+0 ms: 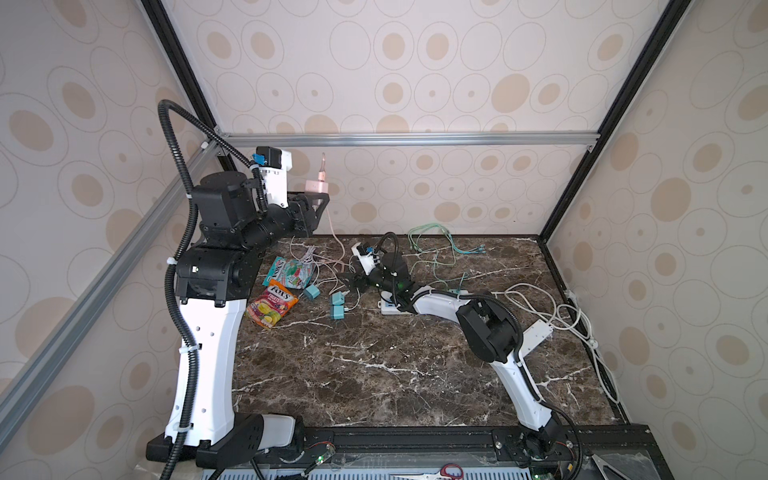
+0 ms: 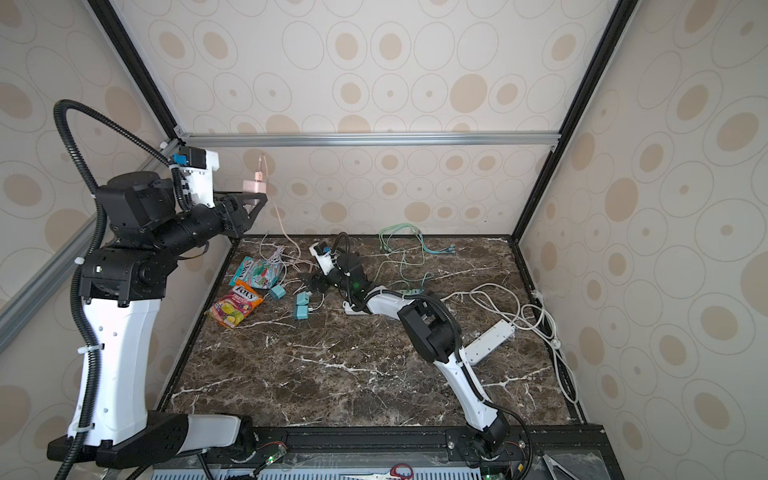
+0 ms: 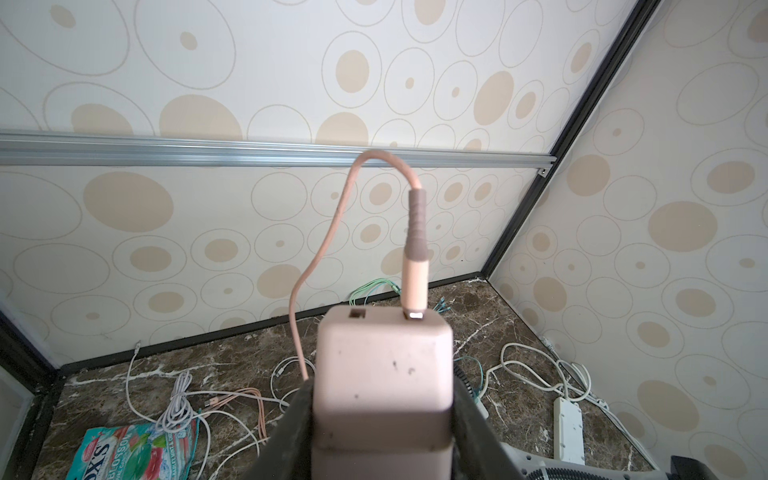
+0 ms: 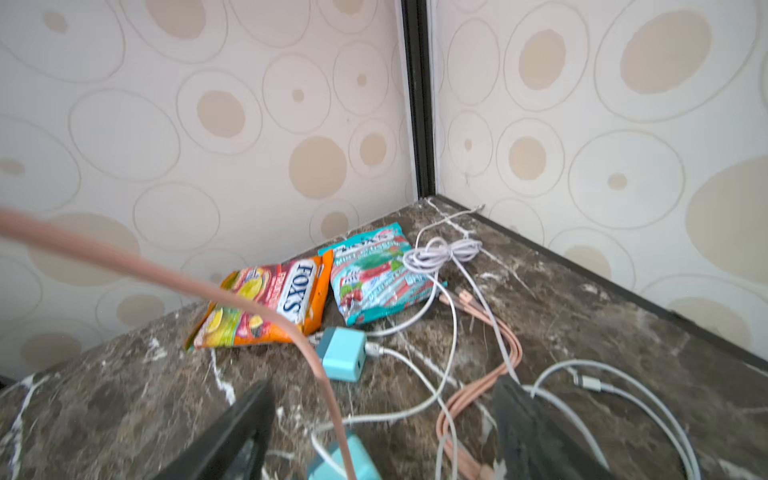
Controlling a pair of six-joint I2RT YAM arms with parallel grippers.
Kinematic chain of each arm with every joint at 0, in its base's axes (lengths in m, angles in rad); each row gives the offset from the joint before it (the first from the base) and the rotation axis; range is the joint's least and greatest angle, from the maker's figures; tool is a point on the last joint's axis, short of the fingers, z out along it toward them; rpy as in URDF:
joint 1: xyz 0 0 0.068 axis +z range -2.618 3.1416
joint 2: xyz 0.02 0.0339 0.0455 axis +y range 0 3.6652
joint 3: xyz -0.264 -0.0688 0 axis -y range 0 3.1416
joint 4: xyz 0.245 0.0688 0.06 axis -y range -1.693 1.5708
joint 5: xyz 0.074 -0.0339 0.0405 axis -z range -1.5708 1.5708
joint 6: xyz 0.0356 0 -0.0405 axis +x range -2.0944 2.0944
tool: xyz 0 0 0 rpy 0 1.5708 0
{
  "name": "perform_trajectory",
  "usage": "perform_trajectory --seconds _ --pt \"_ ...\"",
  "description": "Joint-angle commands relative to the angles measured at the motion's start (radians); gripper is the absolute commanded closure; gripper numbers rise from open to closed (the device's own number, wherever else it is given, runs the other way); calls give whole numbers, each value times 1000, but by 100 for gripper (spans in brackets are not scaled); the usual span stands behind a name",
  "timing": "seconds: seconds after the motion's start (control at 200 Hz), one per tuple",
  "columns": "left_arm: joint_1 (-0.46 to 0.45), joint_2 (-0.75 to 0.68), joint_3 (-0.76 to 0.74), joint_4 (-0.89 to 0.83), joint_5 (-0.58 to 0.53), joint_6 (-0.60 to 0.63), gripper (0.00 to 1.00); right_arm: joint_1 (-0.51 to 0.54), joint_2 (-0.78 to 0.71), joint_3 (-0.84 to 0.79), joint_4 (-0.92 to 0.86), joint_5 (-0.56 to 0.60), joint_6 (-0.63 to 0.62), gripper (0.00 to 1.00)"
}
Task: Insert the plug
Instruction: 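Grasp the pink cable with the right gripper while the left holds the charger up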
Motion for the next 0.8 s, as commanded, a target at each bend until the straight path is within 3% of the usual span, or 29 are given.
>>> perform_trajectory --seconds 0.0,0.13,0.305,0.42,0.685,0.795 --pt "3 -23 -4 32 11 16 100 5 79 97 -64 -69 -46 20" --pt "6 -33 -18 34 2 22 100 10 102 146 -103 -140 -77 28" --pt "6 -53 -56 46 -42 22 100 12 100 179 -157 -96 -87 74" --pt "9 -75 -96 48 -174 24 100 11 61 272 -246 -109 -84 100" --pt "9 -145 -210 64 -588 32 100 20 -22 579 -337 -73 37 100" --pt "9 -165 -238 69 -678 53 100 29 -67 664 -331 -36 57 100"
